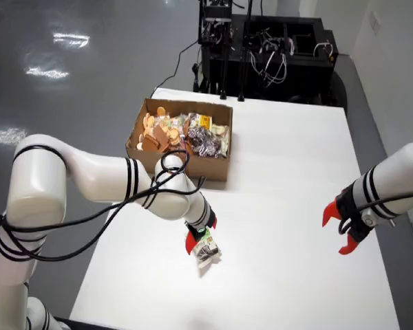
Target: Grasp a snack and put it in the bin.
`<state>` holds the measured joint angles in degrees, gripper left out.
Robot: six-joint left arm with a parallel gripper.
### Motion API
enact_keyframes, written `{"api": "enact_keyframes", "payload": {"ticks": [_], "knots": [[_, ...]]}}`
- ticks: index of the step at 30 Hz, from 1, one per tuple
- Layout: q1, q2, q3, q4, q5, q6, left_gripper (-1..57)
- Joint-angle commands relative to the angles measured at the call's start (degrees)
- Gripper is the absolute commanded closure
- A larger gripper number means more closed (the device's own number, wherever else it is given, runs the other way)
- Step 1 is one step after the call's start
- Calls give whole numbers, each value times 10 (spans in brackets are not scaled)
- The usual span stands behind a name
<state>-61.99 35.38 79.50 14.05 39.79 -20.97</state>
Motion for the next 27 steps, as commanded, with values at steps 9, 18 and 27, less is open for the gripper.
{"api": "enact_keyframes", "payload": {"ticks": [9, 18, 27], "knots": [[-7, 48, -11, 17, -44, -1, 0], [5, 74, -13, 17, -89, -15, -4], [19, 103, -14, 17, -125, -11, 2]]}}
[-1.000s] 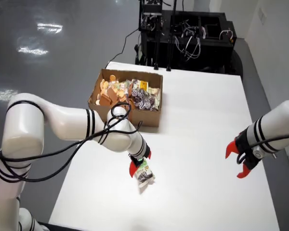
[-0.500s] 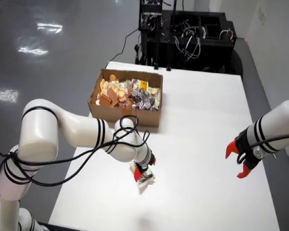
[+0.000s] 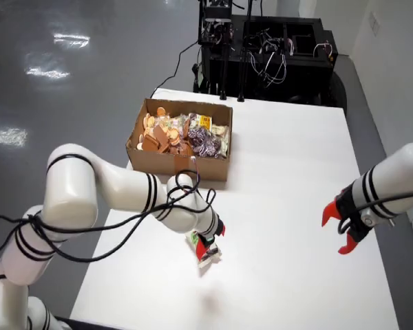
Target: Grasp a snack and put it in the bin.
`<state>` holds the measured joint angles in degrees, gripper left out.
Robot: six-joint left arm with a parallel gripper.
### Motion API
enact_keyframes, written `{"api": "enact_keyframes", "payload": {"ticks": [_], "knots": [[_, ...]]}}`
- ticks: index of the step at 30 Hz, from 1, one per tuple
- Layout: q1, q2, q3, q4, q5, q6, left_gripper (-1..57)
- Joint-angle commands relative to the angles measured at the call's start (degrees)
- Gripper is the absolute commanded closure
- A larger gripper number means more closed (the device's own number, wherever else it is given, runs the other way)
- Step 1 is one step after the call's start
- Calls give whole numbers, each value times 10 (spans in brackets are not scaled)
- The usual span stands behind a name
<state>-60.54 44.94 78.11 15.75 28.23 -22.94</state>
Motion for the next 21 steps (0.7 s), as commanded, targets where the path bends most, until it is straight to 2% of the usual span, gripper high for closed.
{"api": "enact_keyframes", "payload": {"ticks": [1, 21], "knots": [[6, 10, 0, 0, -12, 13, 1], [53, 69, -9, 2, -59, 112, -2]]}}
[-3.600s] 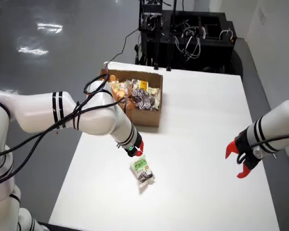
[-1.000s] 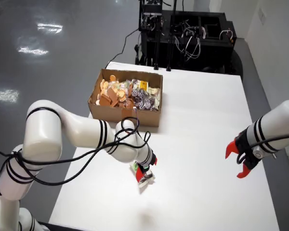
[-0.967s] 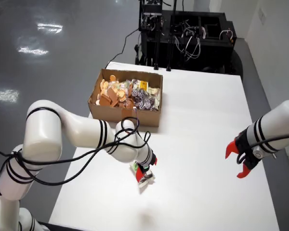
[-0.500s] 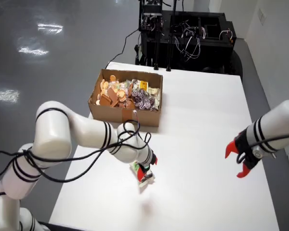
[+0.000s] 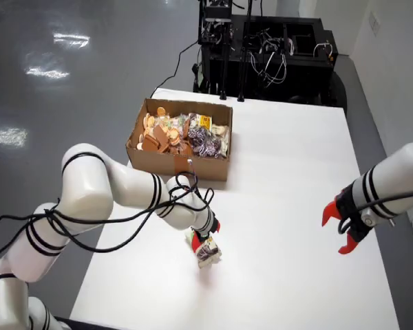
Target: Grasp a snack and put it in the bin.
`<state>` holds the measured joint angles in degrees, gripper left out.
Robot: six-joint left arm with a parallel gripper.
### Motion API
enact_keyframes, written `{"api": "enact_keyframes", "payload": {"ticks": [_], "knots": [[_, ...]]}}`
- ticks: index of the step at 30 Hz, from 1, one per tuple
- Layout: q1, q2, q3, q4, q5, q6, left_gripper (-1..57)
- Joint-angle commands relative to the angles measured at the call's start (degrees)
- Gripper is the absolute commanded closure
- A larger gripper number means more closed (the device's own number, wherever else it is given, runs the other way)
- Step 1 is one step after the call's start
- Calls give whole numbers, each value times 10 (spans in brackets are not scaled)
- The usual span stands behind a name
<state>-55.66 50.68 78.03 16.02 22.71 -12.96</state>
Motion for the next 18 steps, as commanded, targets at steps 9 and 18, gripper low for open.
{"api": "enact_keyframes", "payload": {"ticks": [9, 18], "knots": [[17, 46, -35, -1, -11, 33, -2], [24, 65, -60, -1, -14, 40, -1]]}}
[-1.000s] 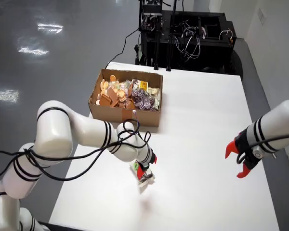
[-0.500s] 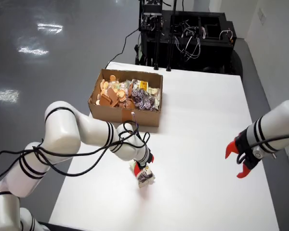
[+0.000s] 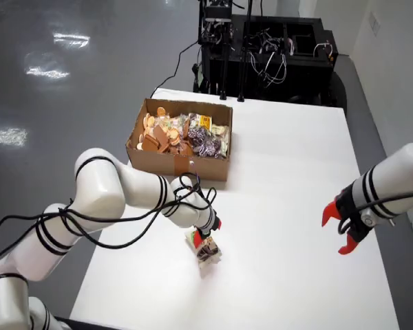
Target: Grasp a snack and put it in the bin.
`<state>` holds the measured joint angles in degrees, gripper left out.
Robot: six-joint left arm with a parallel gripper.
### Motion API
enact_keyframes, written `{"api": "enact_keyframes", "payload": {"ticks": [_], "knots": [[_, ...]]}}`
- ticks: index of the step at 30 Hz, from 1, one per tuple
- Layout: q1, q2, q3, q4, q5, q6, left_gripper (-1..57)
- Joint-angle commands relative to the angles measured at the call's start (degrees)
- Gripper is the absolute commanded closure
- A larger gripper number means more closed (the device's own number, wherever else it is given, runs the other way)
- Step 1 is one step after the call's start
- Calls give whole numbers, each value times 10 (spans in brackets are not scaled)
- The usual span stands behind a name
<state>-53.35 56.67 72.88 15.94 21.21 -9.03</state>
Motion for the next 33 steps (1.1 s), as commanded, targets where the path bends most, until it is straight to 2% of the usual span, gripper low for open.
{"api": "enact_keyframes", "payload": {"ticks": [1, 19, 33], "knots": [[2, 7, -11, 0, 1, 1, -1], [9, 24, -8, -4, 1, -1, 3], [1, 24, -3, -8, -5, -5, 51]]}}
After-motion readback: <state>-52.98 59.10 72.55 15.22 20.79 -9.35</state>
